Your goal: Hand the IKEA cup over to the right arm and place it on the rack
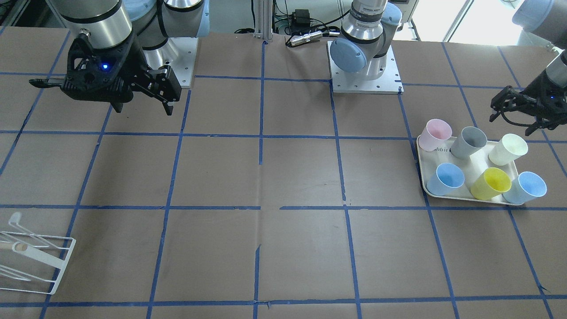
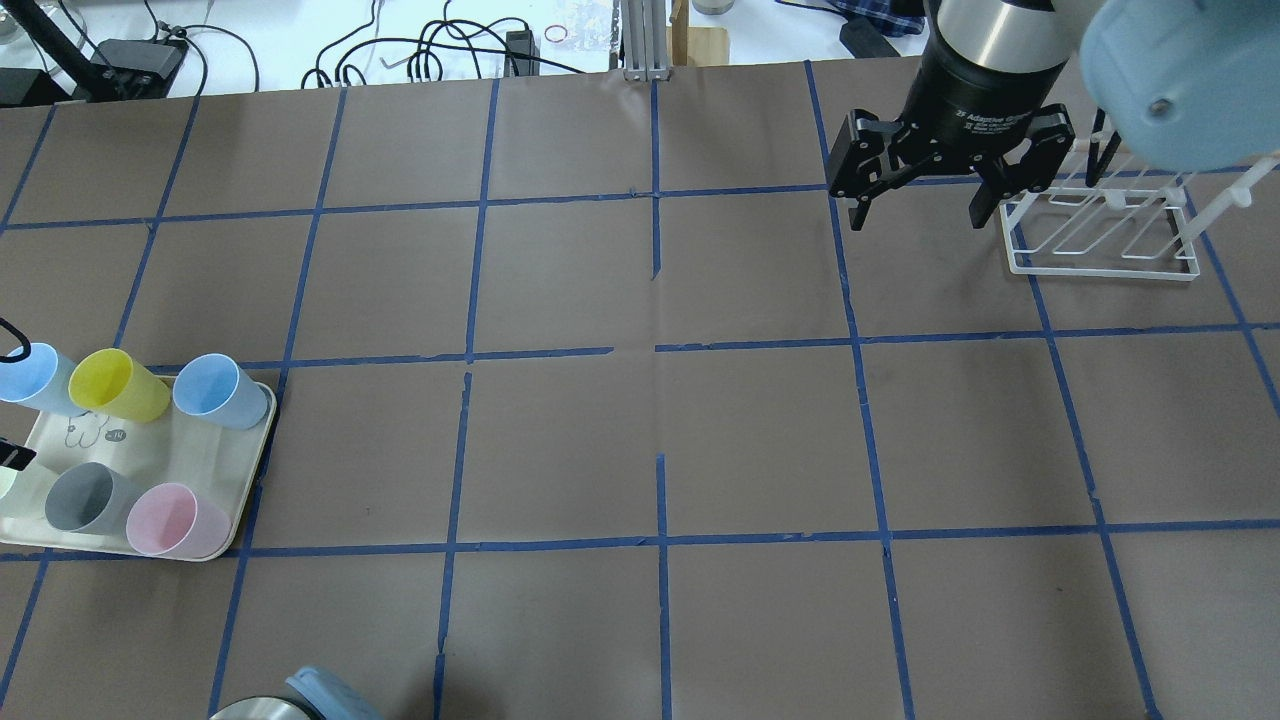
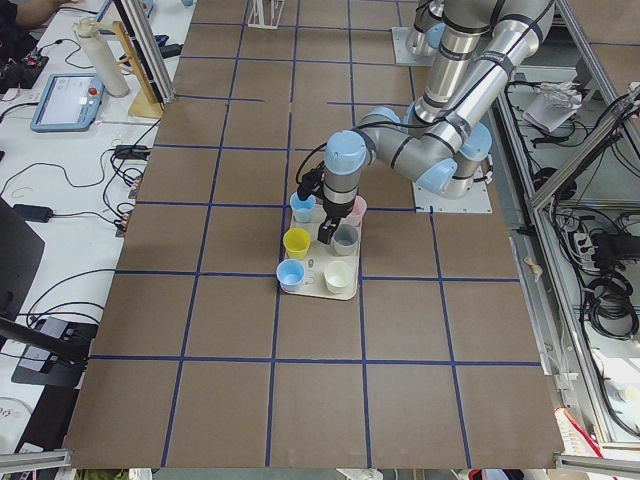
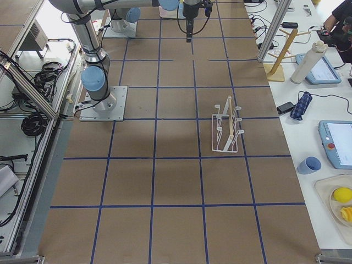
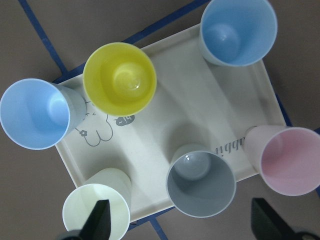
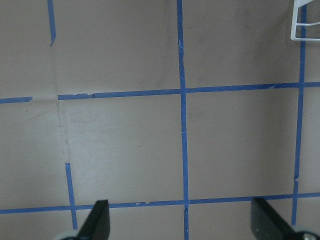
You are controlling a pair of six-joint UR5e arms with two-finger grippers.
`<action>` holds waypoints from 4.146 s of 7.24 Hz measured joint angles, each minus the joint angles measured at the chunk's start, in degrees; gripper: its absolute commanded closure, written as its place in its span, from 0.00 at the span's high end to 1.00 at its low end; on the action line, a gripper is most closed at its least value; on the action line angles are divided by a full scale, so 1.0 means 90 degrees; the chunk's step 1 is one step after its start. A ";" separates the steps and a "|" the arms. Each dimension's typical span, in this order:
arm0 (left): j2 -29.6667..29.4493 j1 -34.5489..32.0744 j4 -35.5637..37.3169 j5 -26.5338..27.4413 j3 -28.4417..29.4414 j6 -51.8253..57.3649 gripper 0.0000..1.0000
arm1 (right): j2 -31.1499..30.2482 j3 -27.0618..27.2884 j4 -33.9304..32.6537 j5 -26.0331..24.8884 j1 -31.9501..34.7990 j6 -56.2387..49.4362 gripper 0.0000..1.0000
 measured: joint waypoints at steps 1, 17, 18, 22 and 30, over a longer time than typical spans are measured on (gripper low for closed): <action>-0.0142 0.0015 0.0239 -0.0009 -0.0062 -0.0005 1.00 | 0.0000 0.0000 0.0000 -0.0002 0.0000 0.0002 1.00; -0.0613 0.0064 0.0755 0.0076 -0.0526 -0.0256 0.00 | -0.0002 0.0008 -0.0002 0.0019 0.0000 0.0012 1.00; -0.0508 0.0083 0.0681 0.0079 -0.0417 -0.0268 0.00 | -0.0009 0.0004 -0.0006 0.0023 0.0000 0.0008 1.00; 0.0273 0.0078 -0.2735 -0.0162 0.1511 -0.0303 0.00 | -0.0038 -0.0049 -0.0033 0.0043 -0.0139 -0.0494 1.00; 0.0749 -0.3227 -0.5840 -0.4472 0.2320 -0.5089 0.00 | -0.0400 -0.0044 0.1183 0.1893 -0.2463 -0.3349 1.00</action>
